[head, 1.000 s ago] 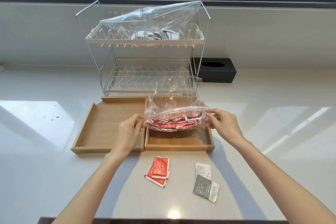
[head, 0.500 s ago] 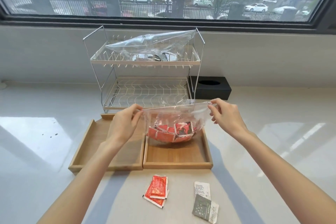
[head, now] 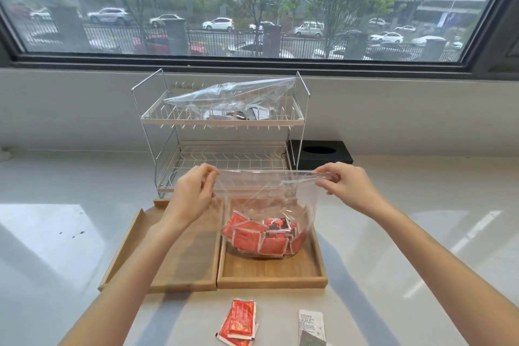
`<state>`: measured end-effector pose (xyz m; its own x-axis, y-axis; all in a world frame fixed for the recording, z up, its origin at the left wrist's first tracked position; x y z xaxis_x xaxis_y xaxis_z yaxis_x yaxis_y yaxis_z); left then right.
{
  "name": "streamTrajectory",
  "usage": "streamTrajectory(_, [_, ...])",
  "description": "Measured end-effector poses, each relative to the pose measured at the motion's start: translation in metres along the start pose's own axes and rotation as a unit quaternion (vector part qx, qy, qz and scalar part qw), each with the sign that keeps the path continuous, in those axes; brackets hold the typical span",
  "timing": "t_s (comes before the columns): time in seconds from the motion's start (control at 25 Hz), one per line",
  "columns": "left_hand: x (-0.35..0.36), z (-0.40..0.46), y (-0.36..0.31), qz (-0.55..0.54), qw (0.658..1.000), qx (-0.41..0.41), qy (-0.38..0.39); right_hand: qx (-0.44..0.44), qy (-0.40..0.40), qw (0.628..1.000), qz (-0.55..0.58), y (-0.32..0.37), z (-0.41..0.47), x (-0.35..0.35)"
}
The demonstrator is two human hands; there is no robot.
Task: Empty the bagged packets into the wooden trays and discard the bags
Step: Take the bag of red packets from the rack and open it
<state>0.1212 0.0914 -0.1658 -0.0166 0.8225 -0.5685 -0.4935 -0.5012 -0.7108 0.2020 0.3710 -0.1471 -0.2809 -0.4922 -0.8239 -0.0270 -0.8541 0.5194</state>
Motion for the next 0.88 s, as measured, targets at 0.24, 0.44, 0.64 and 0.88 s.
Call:
streamTrajectory(0.24, [-0.016,0.015,-0.017,0.045,0.998,0.046,0.024,-0.030,-0.053,0.998,0.005,0.005,0.010,-0.020])
streamTrajectory(0.44, [-0.042,0.034,-0.048,0.020,0.996,0.084,-0.019,-0.039,-0.111,0.992,0.043,0.017,0.023,-0.054])
streamTrajectory(0.64, [-0.049,0.047,-0.063,-0.005,0.997,0.077,-0.019,-0.056,-0.141,0.988,0.039,0.023,0.032,-0.072])
streamTrajectory(0.88, [-0.053,0.053,-0.062,-0.012,0.996,0.079,-0.028,-0.058,-0.144,0.987,0.042,0.019,0.041,-0.072])
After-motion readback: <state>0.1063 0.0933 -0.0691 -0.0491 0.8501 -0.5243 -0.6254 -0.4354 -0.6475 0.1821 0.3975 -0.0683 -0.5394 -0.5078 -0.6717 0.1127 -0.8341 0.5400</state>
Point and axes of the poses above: each hand's wrist, its own z-axis towards the middle knuckle, its own x-axis out of the palm, y = z × x, the point moved 4 cm from there along z, towards the middle knuckle, and after that the axes turned 5 degrees about -z, right-handed, at the moved point
